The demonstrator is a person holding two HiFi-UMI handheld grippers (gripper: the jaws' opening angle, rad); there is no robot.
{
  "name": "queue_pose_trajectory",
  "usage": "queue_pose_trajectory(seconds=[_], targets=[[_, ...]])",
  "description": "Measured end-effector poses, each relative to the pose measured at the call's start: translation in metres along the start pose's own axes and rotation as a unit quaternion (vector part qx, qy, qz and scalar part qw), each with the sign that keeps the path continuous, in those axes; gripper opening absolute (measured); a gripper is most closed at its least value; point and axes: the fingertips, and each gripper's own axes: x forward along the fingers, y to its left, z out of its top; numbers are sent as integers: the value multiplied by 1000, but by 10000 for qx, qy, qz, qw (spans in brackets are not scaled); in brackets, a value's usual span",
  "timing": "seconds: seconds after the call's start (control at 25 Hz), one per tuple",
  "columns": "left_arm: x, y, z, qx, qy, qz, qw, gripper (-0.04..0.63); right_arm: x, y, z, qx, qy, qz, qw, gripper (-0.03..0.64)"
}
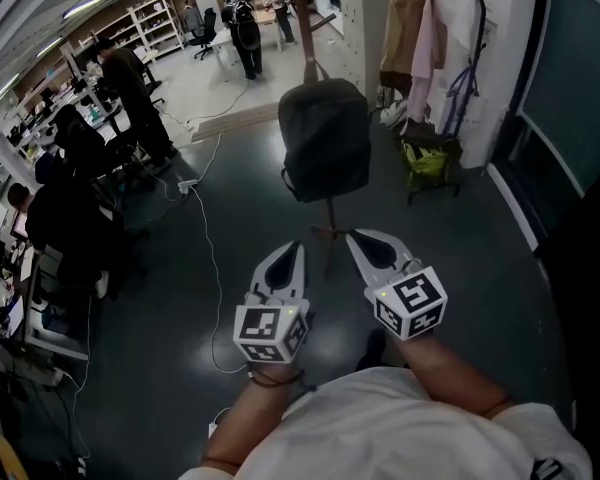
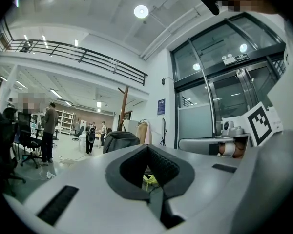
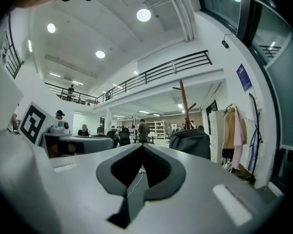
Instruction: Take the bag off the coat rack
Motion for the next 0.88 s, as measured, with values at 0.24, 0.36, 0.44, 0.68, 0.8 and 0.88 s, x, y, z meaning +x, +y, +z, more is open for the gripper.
queue_pose_trajectory(seconds=[0.24, 0.36, 0.44, 0.68, 0.8, 0.88], targets=[[95, 5, 1, -111, 59, 29, 9999, 6, 49, -80, 6, 45, 100, 371, 9993, 3], [141, 5, 8, -127, 41, 91, 9999, 6, 72, -116, 12, 86, 155, 616, 9979, 3], [170, 4, 14, -73, 3, 137, 9999, 6, 84, -137, 17, 55, 150, 765, 9969, 3], [237, 6, 22, -22, -55, 370, 9993, 6, 114, -204, 28, 75, 104, 1044, 9945, 3], [262, 7, 20, -26, 8, 405, 9992, 6, 124, -224, 33, 80, 49, 1119, 9937, 3], [277, 6, 19, -8, 36, 405, 9992, 6, 129, -235, 34, 64, 25, 1144, 9934, 3]])
